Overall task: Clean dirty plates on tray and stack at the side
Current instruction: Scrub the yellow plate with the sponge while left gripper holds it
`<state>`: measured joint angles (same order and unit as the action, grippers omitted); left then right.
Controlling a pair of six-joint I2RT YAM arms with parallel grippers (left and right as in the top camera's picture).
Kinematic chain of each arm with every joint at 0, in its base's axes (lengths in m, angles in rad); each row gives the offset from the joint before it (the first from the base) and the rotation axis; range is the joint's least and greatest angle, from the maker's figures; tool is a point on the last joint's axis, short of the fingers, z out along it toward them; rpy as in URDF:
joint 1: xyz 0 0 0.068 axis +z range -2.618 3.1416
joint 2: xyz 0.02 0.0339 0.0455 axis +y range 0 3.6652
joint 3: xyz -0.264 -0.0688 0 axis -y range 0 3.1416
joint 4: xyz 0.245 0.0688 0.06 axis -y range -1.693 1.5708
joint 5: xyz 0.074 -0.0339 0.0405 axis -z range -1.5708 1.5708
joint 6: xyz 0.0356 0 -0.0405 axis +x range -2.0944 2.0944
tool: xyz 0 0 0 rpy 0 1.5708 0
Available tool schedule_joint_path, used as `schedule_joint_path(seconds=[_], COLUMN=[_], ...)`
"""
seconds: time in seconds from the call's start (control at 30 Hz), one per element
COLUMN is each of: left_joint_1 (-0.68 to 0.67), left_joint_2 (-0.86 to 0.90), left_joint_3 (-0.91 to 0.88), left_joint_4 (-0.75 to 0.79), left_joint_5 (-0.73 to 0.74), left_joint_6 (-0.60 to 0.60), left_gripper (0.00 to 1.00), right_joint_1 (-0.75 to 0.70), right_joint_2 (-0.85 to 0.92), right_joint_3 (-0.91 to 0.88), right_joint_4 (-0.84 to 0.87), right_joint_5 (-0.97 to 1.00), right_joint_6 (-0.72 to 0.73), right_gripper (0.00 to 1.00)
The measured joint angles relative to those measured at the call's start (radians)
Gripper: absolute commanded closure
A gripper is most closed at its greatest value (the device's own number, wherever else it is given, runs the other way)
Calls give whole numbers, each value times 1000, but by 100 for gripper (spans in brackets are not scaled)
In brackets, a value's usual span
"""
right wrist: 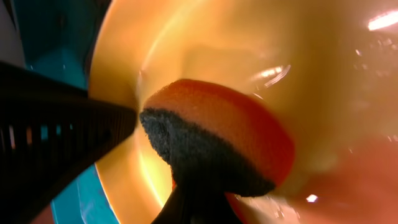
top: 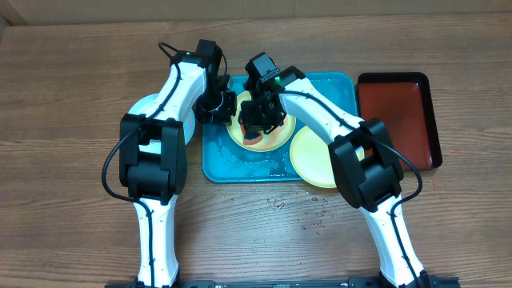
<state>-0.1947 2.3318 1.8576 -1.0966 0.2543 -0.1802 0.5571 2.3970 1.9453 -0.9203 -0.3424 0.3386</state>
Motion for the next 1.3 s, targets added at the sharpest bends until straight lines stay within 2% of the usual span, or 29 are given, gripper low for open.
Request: schedule_joint_path(seconds=[0.27,0.43,0.73,1.03,1.3], left_joint_1=[0,0,-2,-2,-2], left_joint_2=[0,0,0,0,0], left_joint_3=[0,0,0,0,0], left_joint_4=[0,0,13,16,13], left_joint_5=[0,0,11,12,8], left_joint_6=[0,0,0,8,8], left_gripper=[95,96,96,96,96], right_joint_1=[-6,-66,-217,-183,-58], right_joint_2=[4,11,13,15,15], right_joint_3=[8,25,69,72,66], right_joint_4=[35,31,-159,-307,-207], right_joint_5=[43,61,60,47,65], right_joint_6=[43,52,49,13,31], right_gripper=[96,96,96,96,96])
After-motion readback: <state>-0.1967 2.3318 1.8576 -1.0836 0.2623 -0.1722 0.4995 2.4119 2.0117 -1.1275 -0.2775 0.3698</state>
